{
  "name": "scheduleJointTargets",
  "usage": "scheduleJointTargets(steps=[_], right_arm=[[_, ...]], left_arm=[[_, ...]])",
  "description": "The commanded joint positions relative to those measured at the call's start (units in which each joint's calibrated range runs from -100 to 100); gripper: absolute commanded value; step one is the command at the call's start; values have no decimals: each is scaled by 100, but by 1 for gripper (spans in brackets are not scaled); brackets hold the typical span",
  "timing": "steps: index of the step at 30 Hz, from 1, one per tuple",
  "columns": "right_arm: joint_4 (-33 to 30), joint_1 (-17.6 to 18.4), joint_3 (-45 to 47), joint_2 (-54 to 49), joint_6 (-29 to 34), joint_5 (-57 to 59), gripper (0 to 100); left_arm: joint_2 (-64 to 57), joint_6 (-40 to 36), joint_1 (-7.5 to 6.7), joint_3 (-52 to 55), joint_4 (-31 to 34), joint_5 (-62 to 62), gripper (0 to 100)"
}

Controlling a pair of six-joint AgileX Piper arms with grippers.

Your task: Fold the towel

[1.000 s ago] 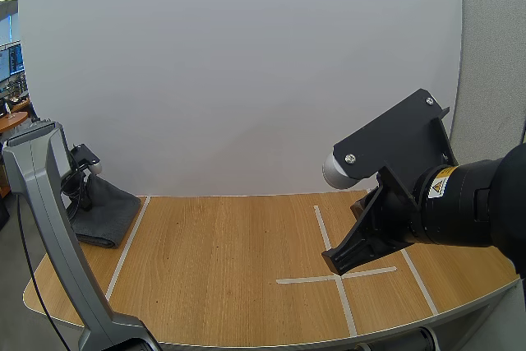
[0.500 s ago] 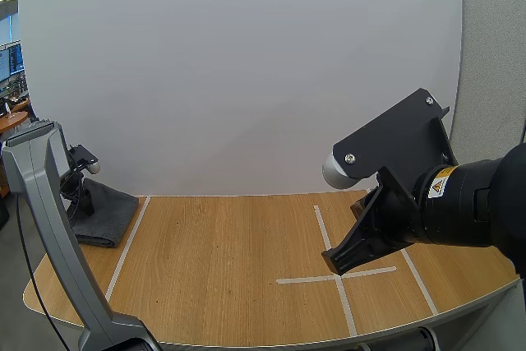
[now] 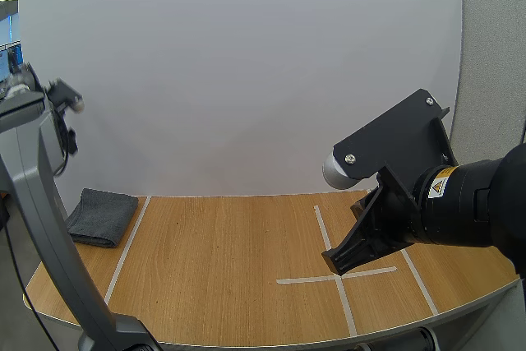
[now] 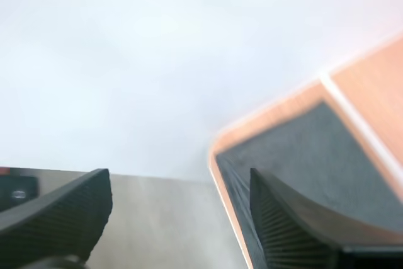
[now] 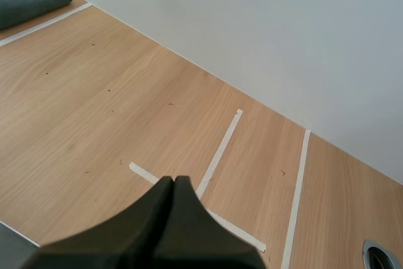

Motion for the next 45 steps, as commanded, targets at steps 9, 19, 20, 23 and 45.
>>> scheduleJointTargets(steps=[9,19,20,23,45], right_arm=[[-419,157,-261,-381,674,-392,0],[-1593,368,742,-1091,2537,-3479,0],[-1582,368,993,-1158,2649,-3800,0],[-1518,368,1710,-1222,2751,-4430,0],[-1467,392,2451,-1222,2751,-4784,0]], left_arm=[[-2744,-1732,433,17,-2070,34,0],[-4080,-1697,516,1394,-3110,34,0],[-4226,-1687,516,1509,-3202,34,0],[-4616,-1652,516,1893,-3474,34,0],[-6644,-1502,-253,4499,-3155,-1351,0]])
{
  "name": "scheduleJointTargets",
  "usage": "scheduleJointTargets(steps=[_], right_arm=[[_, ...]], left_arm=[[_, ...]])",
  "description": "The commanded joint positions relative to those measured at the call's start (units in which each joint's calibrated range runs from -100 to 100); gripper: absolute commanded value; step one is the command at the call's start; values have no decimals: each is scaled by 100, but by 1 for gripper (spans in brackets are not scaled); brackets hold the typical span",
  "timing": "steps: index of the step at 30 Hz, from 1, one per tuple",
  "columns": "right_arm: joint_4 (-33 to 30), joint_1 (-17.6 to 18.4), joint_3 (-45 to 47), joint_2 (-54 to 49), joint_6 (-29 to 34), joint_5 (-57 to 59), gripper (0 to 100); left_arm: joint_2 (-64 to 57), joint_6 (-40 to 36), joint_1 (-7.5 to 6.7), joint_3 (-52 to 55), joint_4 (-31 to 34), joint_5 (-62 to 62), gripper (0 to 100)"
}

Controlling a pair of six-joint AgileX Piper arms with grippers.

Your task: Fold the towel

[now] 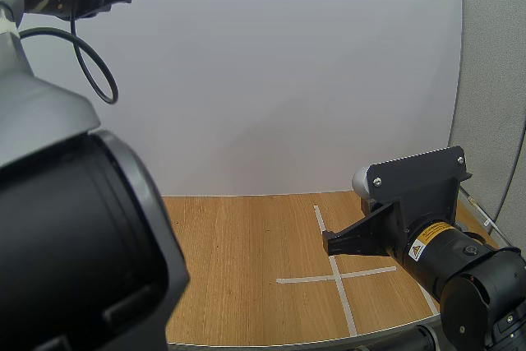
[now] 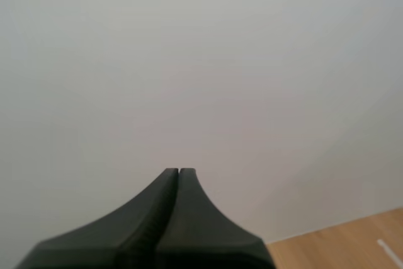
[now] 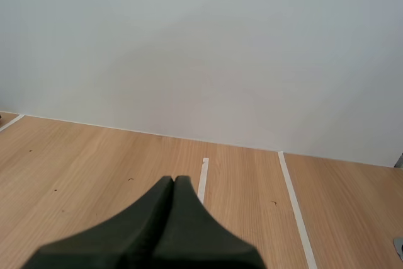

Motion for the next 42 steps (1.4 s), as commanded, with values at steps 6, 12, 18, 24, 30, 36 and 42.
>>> scheduleJointTargets(steps=[6,12,18,24,30,36,42], right_arm=[[14,9,21,-39,0,-167,0],[14,9,21,-39,0,-167,0],[14,9,21,-39,0,-167,0],[14,9,21,-39,0,-167,0],[14,9,21,-39,0,-167,0],[14,9,21,-39,0,-167,0],[14,9,21,-39,0,-167,0]], left_arm=[[-1574,26,-1846,3077,1701,-3672,0],[-2557,26,-2499,4628,1901,-4581,0],[-4000,26,-2954,6065,1901,-6274,0],[-5130,26,-2966,6537,1901,-6336,0],[-5925,-20,-2966,6585,2538,-6273,0],[-6657,-2124,-2966,7436,4149,-6960,0],[-6657,-3802,-2966,8549,5658,-8205,0]])
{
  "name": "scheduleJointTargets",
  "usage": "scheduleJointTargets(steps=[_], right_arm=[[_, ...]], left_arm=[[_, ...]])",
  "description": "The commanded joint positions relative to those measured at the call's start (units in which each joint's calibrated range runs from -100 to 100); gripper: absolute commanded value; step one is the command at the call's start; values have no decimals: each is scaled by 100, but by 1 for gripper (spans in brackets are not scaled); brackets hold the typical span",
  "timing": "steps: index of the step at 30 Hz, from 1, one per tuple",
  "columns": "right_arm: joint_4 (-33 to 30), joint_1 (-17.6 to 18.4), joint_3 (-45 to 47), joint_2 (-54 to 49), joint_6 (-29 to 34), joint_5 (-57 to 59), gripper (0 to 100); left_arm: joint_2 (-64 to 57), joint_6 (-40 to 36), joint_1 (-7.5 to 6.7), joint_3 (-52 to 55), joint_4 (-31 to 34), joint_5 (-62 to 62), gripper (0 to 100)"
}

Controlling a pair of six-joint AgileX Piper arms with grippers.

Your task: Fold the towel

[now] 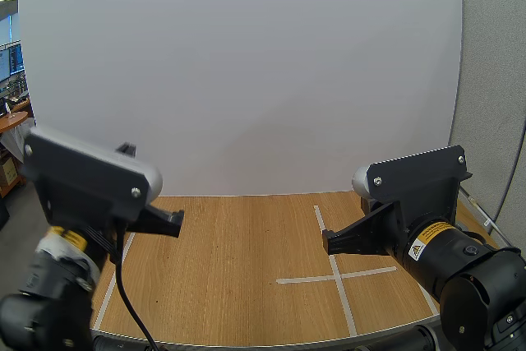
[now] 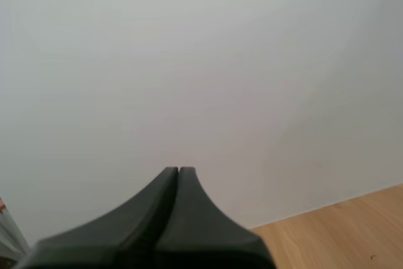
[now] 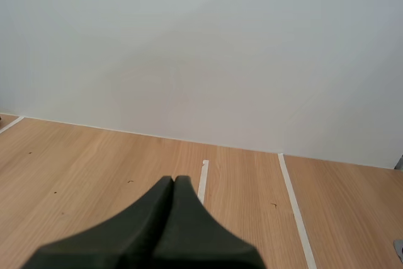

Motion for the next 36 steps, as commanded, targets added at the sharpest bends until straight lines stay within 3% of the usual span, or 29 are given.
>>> scheduleJointTargets(steps=[1,6,11,19,24,36], right_arm=[[14,9,21,-39,0,-109,0],[14,9,21,-39,0,-109,0],[14,9,21,-39,0,-109,0],[14,9,21,-39,0,-109,0],[14,9,21,-39,0,-109,0],[14,9,21,-39,0,-109,0]], left_arm=[[-24,-1144,-15,793,811,-970,0],[-24,-1156,-15,1596,870,-1379,0],[-24,-1702,-15,2067,870,-2148,0],[-24,-3095,-15,2067,1302,-813,0],[-24,-3047,-15,2067,1291,490,0],[-24,-3047,-15,2067,1302,406,0]])
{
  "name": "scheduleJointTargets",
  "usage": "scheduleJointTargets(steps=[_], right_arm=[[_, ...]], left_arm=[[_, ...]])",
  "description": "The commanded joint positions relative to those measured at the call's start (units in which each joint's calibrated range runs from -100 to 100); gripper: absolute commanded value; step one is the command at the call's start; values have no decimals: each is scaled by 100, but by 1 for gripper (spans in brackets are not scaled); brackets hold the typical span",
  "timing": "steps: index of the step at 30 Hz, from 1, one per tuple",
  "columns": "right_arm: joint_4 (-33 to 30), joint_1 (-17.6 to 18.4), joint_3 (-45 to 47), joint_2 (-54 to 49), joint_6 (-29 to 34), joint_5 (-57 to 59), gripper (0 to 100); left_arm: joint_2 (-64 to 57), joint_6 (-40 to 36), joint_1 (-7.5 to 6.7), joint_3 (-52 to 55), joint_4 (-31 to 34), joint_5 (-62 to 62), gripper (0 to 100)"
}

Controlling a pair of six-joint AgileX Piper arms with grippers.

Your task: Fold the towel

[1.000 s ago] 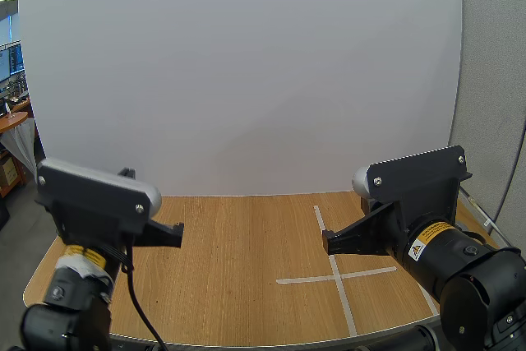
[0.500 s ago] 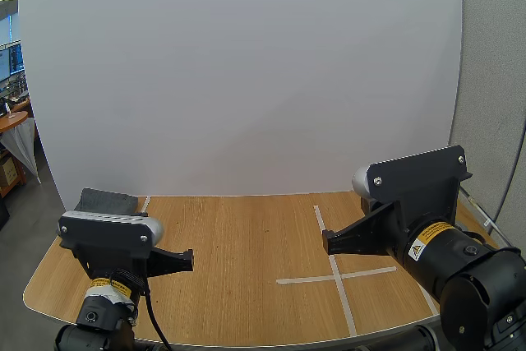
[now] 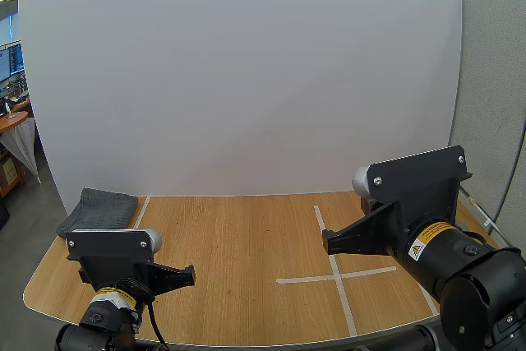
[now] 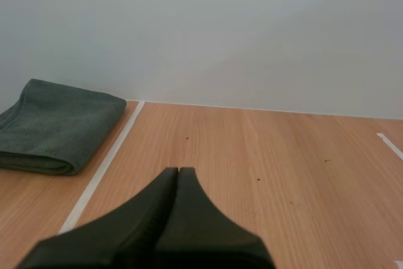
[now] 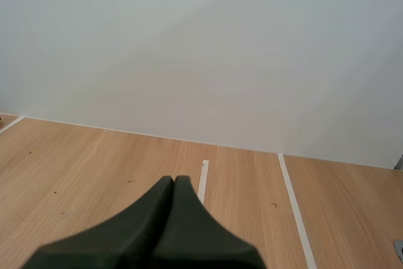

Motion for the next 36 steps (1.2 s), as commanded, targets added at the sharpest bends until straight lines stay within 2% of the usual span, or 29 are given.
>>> scheduleJointTargets(steps=[1,12,16,19,22,29,31,32,36], right_arm=[[14,9,21,-39,0,-109,0],[114,9,21,-39,83,-176,0],[295,-253,33,-39,84,-388,0],[306,-459,417,-39,84,-1262,0],[317,-474,1084,-39,84,-2186,0],[317,-474,2371,-39,84,-3208,0],[282,-474,2435,-39,84,-3566,0],[273,-474,2435,-39,84,-3181,0],[311,-474,2435,-39,84,-2927,0]], left_arm=[[-24,-58,-15,0,12,-60,0],[-24,-58,-15,0,12,-60,0],[-24,-58,-15,0,12,-60,0],[-24,-58,-15,0,12,-60,0],[-24,-58,-15,0,12,-60,0],[-24,-58,-15,0,12,-60,0],[-24,-58,-15,0,12,-60,0],[-24,-58,-15,0,12,-60,0],[-24,-58,-15,0,12,-60,0]])
